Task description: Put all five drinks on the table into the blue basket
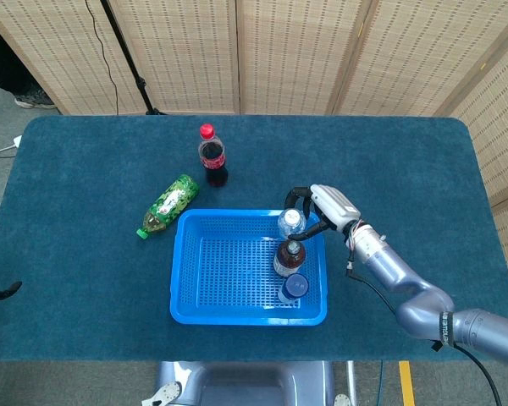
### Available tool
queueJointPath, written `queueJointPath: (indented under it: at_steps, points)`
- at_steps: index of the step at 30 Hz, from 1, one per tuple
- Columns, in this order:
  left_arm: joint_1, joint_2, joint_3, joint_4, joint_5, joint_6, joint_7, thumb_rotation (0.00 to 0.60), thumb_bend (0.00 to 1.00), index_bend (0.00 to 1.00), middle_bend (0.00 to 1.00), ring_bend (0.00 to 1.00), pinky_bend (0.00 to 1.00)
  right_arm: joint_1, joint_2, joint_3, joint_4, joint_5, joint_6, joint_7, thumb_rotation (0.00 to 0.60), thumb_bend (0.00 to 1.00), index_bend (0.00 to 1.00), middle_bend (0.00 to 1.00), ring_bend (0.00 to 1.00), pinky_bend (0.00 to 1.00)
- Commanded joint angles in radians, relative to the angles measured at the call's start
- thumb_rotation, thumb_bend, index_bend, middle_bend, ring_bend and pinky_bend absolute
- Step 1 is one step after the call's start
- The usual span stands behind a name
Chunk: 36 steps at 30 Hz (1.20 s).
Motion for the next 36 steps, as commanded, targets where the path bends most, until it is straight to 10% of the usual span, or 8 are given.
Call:
queueJointPath:
  at_steps: [1, 12, 19, 28, 36]
  points:
    - [0.000, 0.001, 0.000, 0.000, 0.001, 0.001, -0.002, 0.600, 0.15, 0.00, 0.00, 0.00, 0.00, -0.002, -0.009, -0.018, 0.016, -0.033, 0.004, -0.005, 0.600, 0.18, 0.57, 0.62, 0.53, 0.76]
    - [0.002, 0.003, 0.004, -0.002, 0.012, 0.005, -0.009, 0.600, 0.15, 0.00, 0.00, 0.00, 0.00, -0.013, 0.023, -0.054, 0.017, -0.147, -0.007, 0.081, 0.600, 0.01, 0.20, 0.03, 0.00, 0.11]
    - [0.003, 0.007, 0.007, -0.001, 0.026, 0.009, -0.029, 0.600, 0.15, 0.00, 0.00, 0.00, 0.00, -0.037, 0.053, -0.057, -0.008, -0.183, 0.048, 0.102, 0.600, 0.00, 0.07, 0.00, 0.00, 0.02]
    - [-0.019, 0.020, -0.001, 0.013, 0.091, 0.010, -0.125, 0.600, 0.15, 0.00, 0.00, 0.00, 0.00, -0.202, 0.194, -0.055, -0.118, -0.267, 0.383, -0.050, 0.600, 0.00, 0.05, 0.00, 0.00, 0.02]
    - [-0.113, 0.014, -0.015, 0.079, 0.163, -0.052, -0.088, 0.600, 0.15, 0.00, 0.00, 0.00, 0.00, -0.376, 0.227, -0.157, -0.073, -0.371, 0.611, -0.132, 0.600, 0.00, 0.05, 0.00, 0.00, 0.01]
